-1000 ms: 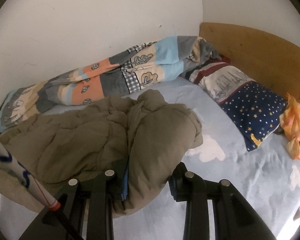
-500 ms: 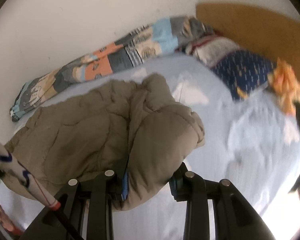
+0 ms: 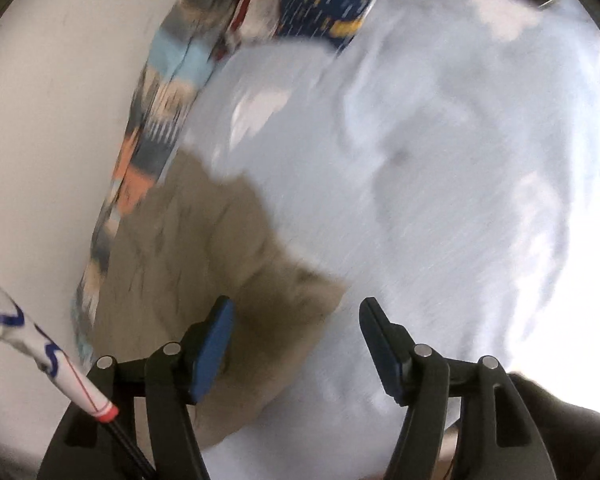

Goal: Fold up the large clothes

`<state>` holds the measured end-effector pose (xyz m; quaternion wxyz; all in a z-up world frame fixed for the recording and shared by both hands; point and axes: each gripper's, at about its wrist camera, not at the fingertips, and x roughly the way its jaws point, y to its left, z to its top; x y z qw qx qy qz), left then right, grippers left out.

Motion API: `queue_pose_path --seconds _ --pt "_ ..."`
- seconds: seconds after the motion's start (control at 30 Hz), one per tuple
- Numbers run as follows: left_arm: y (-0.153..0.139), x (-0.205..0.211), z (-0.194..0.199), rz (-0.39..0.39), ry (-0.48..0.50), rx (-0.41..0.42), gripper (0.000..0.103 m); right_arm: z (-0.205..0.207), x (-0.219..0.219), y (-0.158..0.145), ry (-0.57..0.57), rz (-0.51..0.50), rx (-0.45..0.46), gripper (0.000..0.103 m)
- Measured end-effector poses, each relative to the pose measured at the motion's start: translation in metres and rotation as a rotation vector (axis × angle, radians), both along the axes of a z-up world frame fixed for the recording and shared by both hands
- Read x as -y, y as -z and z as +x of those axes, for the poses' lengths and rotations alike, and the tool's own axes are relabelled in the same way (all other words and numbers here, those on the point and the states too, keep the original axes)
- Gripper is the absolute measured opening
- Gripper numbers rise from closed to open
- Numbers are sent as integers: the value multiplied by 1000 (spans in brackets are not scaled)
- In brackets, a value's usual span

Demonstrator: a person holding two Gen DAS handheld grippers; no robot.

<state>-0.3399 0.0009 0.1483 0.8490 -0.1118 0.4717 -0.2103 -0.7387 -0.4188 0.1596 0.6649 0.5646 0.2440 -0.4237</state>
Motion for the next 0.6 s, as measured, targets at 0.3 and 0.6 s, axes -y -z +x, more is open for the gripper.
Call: queue_pose_path --seconds 0.3,0.6 --pt "-26 118 -64 268 366 439 69 106 -48 -63 -418 -476 -121 46" --pt "41 196 -64 410 514 418 75 207 -70 11 -680 -442 -286 47"
